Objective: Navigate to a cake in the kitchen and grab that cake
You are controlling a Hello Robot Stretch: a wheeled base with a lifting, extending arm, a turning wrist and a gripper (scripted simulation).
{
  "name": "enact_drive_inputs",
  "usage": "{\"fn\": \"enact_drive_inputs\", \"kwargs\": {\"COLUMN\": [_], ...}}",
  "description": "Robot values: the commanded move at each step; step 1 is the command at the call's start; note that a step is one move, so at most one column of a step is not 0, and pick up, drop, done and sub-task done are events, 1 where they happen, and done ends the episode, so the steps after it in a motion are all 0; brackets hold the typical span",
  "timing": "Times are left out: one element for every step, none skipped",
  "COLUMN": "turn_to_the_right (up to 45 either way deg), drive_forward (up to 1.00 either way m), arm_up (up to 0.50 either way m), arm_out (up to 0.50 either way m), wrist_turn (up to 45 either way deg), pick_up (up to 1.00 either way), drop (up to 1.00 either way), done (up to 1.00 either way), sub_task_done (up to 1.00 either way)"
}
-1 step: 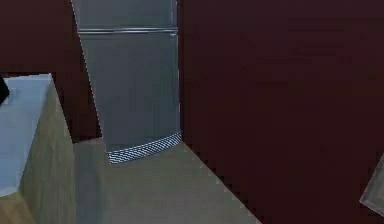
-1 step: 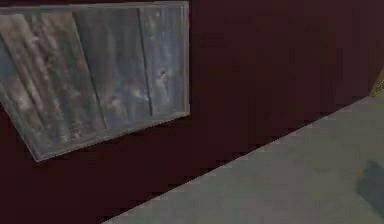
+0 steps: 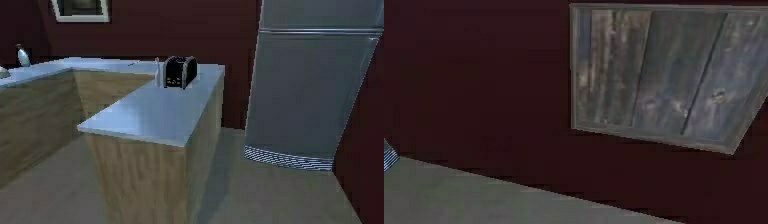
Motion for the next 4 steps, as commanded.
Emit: {"fn": "enact_drive_inputs", "kwargs": {"turn_to_the_right": [-45.0,-21.0,0.0,-3.0], "drive_forward": [0.00,0.00,1.00,0.00], "arm_up": [0.00,0.00,0.00,0.00], "arm_out": [0.00,0.00,0.00,0.00], "wrist_turn": [0.0,0.0,0.0,0.0], "pick_up": [0.00,0.00,0.00,0.00], "drop": [0.00,0.00,0.00,0.00], "done": [0.00,0.00,0.00,0.00], "sub_task_done": [0.00,0.00,0.00,0.00]}}
